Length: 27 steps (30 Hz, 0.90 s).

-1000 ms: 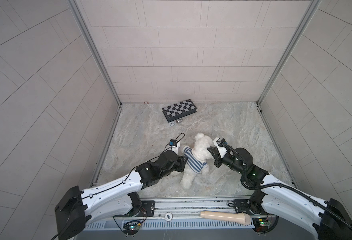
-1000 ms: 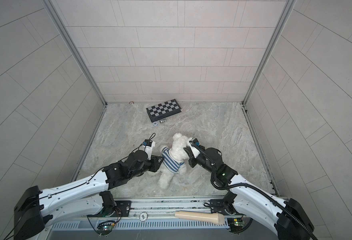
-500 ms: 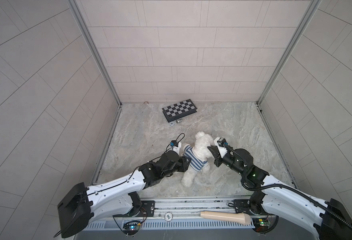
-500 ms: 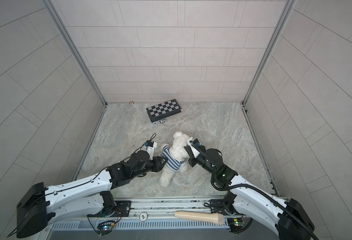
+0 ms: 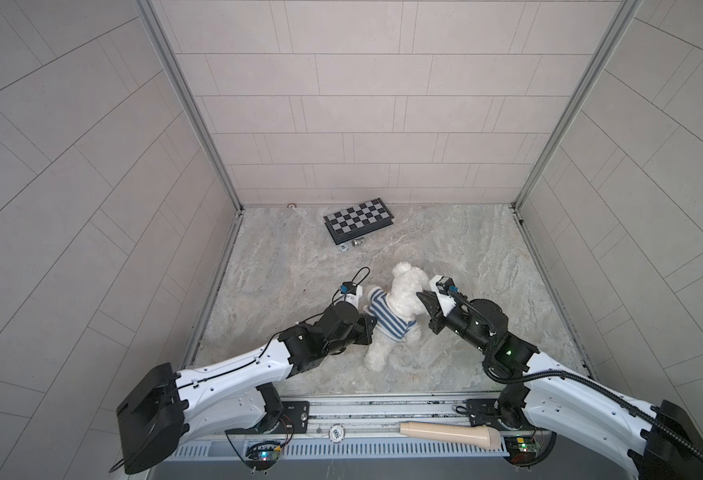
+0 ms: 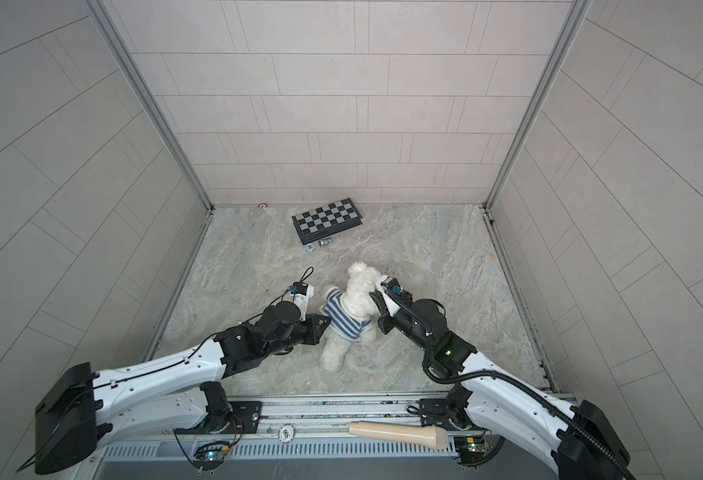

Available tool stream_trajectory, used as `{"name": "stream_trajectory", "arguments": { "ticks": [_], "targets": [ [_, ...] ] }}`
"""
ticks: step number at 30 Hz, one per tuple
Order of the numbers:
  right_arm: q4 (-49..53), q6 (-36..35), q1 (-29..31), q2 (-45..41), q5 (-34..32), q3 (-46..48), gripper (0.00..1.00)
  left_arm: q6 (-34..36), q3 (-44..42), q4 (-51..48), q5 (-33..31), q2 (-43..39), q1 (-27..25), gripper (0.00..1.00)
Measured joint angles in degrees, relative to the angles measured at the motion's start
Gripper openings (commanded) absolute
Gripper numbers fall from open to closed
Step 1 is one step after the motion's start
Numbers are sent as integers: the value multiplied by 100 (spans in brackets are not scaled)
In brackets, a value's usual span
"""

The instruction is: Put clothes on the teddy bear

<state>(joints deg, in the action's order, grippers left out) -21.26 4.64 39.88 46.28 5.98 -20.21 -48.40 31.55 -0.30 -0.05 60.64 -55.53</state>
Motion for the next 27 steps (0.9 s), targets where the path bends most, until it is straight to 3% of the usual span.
{"name": "stream_trajectory", "arguments": {
  "ticks": [9,16,27],
  "targets": [
    [4,-13,24,-138,-184,4,0,79,0,-177,9,-96,0,0],
    [11,-13,33,-350,-306,68,0,588,240,-750,13,-125,221,0],
    [9,-9,42,-535,-470,164,0,791,151,-581,374,243,562,0]
  ]
}}
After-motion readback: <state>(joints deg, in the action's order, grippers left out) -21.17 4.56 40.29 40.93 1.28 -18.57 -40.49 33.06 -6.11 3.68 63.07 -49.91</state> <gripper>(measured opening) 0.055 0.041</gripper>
